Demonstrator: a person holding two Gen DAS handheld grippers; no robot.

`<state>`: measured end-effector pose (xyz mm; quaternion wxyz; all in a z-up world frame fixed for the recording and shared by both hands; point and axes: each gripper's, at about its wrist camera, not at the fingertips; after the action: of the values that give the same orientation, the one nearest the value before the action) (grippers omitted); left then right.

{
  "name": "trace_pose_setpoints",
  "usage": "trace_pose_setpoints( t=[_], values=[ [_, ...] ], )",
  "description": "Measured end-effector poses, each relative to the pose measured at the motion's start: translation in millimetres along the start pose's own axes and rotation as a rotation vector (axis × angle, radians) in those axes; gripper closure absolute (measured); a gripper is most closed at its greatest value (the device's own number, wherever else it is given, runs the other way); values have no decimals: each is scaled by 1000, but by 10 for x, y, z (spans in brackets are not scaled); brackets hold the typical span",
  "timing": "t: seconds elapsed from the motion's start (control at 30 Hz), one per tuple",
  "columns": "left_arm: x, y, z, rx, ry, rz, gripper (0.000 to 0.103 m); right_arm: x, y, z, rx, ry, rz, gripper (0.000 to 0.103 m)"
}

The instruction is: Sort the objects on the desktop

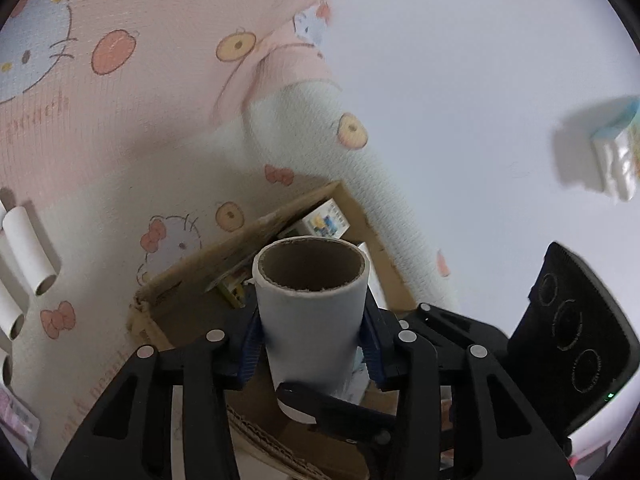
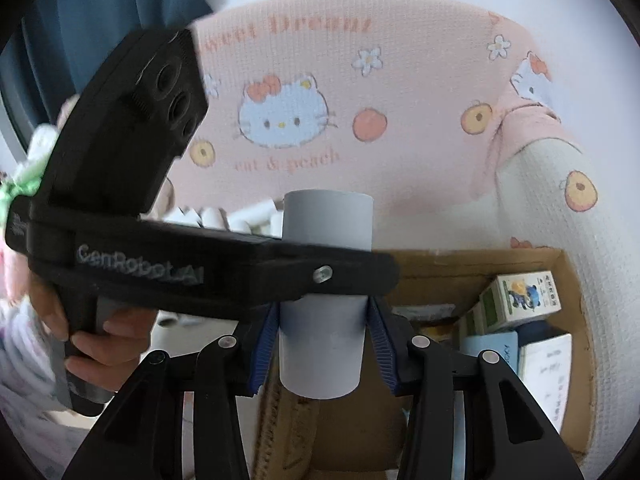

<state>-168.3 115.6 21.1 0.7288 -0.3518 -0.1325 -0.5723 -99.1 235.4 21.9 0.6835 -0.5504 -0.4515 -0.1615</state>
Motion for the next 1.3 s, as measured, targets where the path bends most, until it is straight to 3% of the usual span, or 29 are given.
trace_pose_setpoints(
  t=[0.23,0.57,0.73,0.87,0.93,1.03,1.3],
  values=[
    [-63,53,65,-57,-34,-14,56,-46,97,109,-6,32,-31,62],
    [-243,-22,-22,31,-29,-64,56,-148,155,266,-55,52,-93,62],
    [-439,9,18,4,-81,-108,56,-259,209,373,-91,46,-171,61],
    [-647,64,-9,20,-108,-198,56,-269,237,491,-124,12,-188,62],
    [-726,51,-26,60,-108,-210,56,-279,235,487,-97,33,-199,61],
    [-794,34,13,44,-133,-217,56,-328,246,526,-68,62,-208,62],
    [-901,-6,-45,31,-195,-254,56,-492,270,615,-75,11,-236,62]
  ],
)
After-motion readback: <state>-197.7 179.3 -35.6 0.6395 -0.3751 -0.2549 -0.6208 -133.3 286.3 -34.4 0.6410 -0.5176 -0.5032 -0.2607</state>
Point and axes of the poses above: each gripper's, at about its wrist camera, not at the fingertips, and x roughly against the way its jaws point, z to its right, y to its underside, and after that the axes turned 6 degrees about x, right-handed
